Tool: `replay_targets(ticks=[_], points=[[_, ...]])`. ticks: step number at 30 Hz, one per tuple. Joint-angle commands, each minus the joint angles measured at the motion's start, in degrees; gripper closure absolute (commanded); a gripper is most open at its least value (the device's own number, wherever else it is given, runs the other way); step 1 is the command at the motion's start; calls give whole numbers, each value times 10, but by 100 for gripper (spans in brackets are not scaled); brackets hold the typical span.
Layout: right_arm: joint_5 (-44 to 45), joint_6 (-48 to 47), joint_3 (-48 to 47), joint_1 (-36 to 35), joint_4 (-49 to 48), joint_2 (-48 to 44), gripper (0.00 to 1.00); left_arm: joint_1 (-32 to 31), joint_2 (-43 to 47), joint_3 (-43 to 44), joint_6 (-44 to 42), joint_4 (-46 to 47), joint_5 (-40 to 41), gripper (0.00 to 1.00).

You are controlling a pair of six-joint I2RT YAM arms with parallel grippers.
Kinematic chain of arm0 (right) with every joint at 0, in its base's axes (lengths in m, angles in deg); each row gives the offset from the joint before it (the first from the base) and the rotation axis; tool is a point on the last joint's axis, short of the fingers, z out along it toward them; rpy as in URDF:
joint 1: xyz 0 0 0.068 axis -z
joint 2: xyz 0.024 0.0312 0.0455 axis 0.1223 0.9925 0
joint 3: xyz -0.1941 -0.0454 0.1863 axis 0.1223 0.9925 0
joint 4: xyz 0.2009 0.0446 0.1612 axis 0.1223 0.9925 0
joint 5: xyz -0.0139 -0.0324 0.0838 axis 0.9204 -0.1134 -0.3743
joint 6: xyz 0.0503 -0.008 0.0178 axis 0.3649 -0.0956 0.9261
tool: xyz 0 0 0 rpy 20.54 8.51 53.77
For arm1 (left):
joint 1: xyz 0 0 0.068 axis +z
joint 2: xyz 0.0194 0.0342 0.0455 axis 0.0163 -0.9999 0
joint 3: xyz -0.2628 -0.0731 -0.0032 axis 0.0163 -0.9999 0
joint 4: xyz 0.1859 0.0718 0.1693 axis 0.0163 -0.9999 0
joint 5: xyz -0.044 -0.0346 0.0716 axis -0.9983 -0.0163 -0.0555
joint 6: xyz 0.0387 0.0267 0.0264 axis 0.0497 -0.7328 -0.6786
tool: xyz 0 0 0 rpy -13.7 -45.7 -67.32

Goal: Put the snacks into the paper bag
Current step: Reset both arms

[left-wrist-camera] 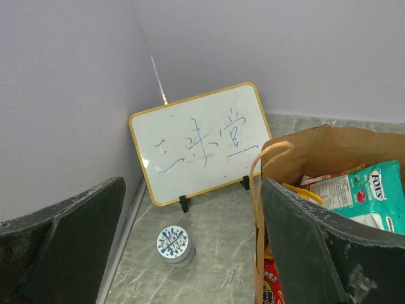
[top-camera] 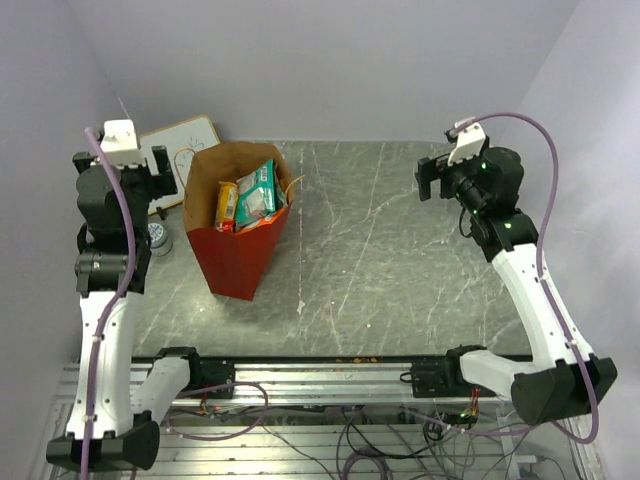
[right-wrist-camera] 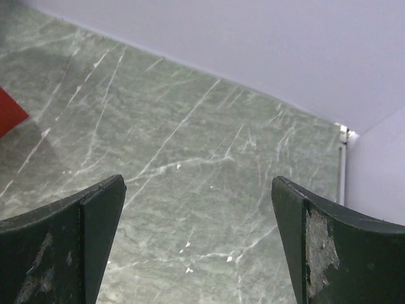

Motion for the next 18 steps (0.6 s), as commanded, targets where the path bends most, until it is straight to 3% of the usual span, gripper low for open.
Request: replay_targets(ticks=[1, 8, 18], points=[[19, 5, 28, 6, -32, -44, 0, 7, 52, -49, 36, 39, 42, 4], [37, 7, 27, 6, 25, -106, 0, 7, 60, -22, 25, -20, -32, 4], [35, 12, 34, 25, 22, -128, 0, 7, 59, -9, 16, -44, -107, 4]])
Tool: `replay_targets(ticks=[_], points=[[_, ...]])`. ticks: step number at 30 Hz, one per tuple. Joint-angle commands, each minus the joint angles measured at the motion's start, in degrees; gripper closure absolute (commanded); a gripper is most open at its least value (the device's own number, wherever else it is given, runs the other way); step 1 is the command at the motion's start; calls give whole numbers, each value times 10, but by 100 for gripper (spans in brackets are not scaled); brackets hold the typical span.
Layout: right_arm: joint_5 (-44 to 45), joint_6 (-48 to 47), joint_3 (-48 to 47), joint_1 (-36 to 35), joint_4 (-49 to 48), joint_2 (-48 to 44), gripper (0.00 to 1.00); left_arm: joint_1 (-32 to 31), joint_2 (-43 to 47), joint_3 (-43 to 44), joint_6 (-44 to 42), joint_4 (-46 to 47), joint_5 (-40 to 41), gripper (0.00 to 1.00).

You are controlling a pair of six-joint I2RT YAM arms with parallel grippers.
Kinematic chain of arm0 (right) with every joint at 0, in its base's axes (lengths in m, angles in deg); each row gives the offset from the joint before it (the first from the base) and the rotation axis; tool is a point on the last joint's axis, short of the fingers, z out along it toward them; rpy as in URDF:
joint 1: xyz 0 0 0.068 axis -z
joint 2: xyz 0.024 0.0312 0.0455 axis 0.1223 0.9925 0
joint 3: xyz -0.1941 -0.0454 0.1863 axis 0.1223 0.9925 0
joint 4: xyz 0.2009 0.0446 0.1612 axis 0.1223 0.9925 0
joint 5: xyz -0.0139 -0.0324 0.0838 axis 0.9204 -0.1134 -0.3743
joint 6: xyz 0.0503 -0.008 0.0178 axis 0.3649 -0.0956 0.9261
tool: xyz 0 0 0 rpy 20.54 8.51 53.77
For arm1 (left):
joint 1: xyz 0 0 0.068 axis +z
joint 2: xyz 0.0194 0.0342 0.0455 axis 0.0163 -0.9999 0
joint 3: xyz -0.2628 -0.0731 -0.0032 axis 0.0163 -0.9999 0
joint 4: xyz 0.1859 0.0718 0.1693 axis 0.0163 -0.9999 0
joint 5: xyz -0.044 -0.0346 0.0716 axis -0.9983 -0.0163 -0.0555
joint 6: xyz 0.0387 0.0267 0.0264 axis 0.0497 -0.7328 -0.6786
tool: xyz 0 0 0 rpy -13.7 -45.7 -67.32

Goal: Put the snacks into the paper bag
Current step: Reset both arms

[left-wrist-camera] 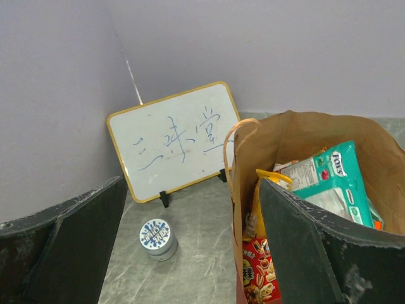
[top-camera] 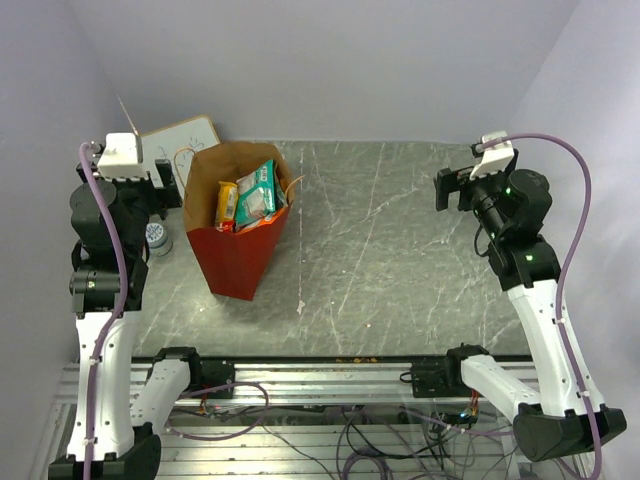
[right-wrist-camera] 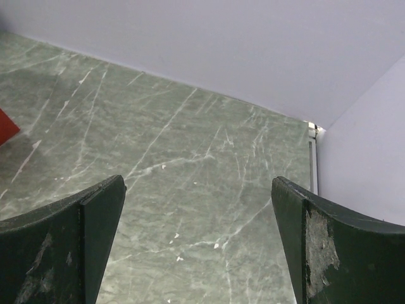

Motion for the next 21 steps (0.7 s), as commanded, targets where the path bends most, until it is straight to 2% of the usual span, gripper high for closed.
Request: replay_targets(ticks=[1, 5, 21], points=[[2, 9, 4, 20, -3, -5, 0, 5, 6, -3, 2, -4, -58, 4], [5, 5, -8, 29, 7, -5, 0, 5, 18, -19, -7, 13, -88, 4], [-8, 1, -32, 43, 41, 17, 0, 5, 0, 14, -11, -28, -77, 4]])
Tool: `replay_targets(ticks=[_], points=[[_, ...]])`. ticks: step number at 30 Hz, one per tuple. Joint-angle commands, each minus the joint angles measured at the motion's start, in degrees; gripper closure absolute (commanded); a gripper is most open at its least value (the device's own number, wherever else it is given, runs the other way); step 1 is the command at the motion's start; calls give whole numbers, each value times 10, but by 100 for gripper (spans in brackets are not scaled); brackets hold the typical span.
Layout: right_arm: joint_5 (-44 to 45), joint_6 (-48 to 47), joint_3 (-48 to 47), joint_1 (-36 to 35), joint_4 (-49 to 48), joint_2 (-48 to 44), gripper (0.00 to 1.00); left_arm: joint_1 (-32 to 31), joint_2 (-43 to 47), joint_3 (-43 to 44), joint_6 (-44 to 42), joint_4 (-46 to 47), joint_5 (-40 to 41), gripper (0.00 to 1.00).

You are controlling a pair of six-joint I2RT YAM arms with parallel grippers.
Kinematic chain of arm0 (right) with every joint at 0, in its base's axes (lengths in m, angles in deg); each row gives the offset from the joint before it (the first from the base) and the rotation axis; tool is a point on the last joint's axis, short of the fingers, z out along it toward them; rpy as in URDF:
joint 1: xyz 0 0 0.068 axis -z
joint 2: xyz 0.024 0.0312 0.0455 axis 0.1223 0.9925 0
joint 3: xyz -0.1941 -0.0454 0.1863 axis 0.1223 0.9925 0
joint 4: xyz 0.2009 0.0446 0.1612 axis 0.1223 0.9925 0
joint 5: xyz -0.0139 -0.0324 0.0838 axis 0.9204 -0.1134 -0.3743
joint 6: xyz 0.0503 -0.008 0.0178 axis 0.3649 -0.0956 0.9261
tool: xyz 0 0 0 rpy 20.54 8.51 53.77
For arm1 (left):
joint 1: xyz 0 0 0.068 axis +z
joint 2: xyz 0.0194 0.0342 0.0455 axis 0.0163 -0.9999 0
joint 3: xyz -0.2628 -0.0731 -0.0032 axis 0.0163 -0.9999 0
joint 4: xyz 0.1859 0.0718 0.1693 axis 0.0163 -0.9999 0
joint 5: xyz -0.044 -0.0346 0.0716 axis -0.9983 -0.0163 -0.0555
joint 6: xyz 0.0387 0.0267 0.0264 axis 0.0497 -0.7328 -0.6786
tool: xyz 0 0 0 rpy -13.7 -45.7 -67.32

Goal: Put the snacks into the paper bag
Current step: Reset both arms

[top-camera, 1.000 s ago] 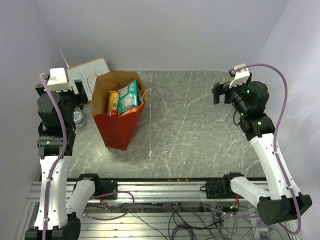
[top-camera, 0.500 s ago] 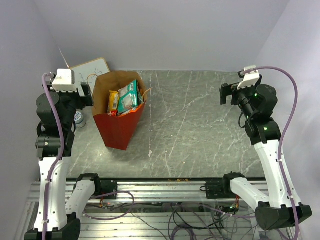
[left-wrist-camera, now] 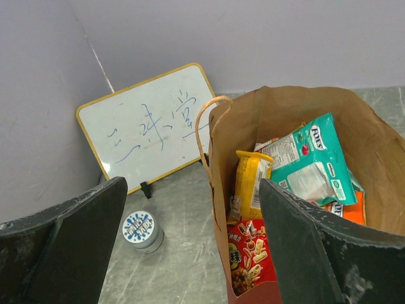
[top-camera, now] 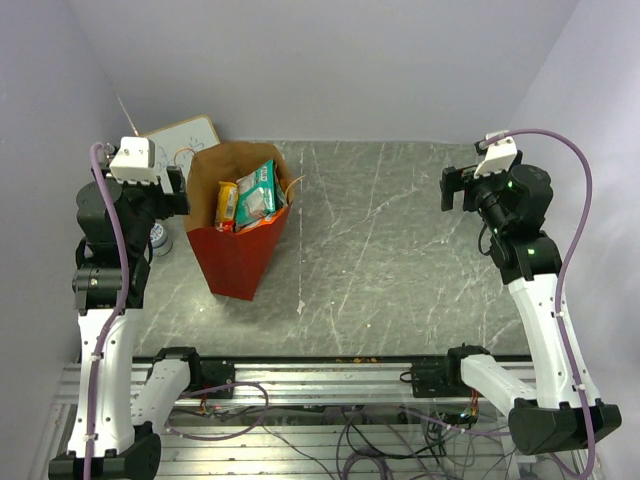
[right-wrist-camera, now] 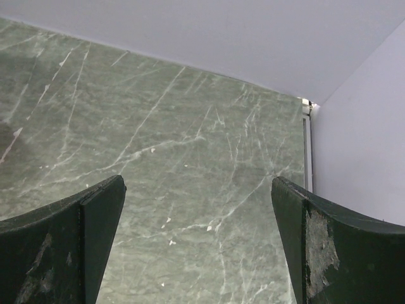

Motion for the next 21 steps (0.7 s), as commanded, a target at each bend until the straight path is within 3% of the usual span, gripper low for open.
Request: replay_targets(ticks=[1, 21], points=[[-7, 0, -22, 5, 8, 0, 0, 5, 2, 27, -8, -5, -10, 4], [-7, -3, -10, 6, 3, 0, 0, 5, 4, 25, -19, -9, -5, 4]])
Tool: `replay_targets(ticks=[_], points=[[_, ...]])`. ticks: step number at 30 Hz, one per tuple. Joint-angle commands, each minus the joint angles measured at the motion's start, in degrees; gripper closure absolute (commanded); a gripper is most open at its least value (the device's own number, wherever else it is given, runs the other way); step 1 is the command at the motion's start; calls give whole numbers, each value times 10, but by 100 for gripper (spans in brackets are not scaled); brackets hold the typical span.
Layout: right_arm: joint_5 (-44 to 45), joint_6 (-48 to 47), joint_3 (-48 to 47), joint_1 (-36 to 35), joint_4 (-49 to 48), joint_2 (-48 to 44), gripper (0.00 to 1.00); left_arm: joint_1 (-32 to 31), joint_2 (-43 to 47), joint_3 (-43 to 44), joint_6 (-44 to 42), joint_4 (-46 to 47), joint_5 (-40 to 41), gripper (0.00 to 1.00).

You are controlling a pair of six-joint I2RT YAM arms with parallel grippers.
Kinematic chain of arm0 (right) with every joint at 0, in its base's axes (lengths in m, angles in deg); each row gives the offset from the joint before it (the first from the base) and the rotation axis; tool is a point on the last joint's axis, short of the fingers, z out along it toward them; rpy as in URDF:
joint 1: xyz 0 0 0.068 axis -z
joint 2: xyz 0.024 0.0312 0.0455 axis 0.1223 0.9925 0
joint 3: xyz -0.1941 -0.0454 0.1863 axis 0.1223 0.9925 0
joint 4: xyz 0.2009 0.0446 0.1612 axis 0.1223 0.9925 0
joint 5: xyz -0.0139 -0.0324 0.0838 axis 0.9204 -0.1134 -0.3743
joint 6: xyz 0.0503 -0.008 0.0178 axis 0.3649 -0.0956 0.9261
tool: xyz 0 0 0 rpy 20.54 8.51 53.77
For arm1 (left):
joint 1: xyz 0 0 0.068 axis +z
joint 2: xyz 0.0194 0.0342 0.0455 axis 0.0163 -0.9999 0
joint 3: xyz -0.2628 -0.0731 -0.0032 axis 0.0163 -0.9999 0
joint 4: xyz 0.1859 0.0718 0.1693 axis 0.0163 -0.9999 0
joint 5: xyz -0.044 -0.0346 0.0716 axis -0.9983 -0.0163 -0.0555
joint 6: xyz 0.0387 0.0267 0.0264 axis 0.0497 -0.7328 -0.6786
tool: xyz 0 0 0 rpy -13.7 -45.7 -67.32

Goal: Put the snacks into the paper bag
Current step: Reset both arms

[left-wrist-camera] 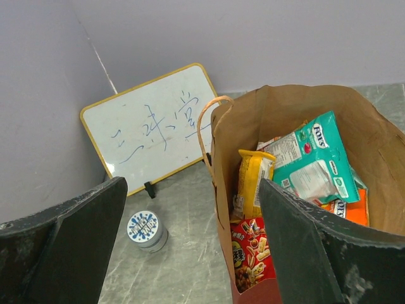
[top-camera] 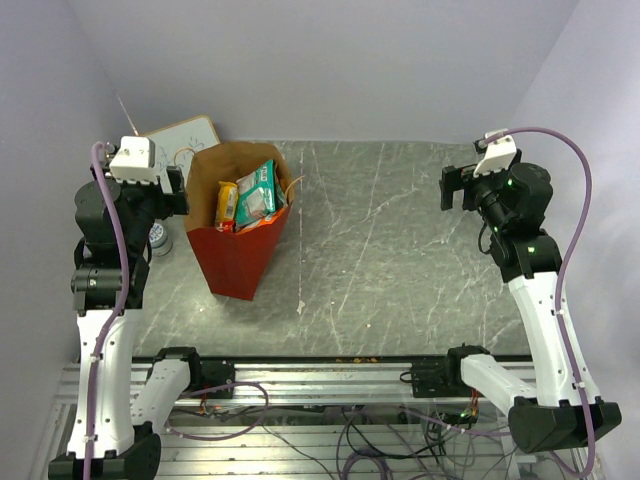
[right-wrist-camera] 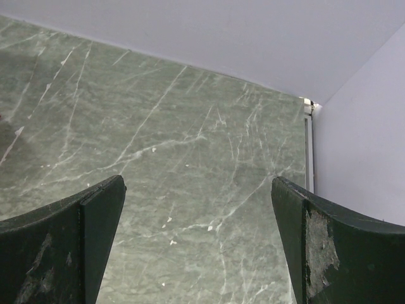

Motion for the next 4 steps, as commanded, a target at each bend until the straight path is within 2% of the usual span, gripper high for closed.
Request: replay_targets(ticks=[1, 4], points=[[-3, -3, -3, 5, -2, -6, 0, 5, 5, 16, -8, -2, -4, 4], [-5, -3, -3, 4, -2, -6, 0, 5, 6, 14, -10, -2, -3, 4]])
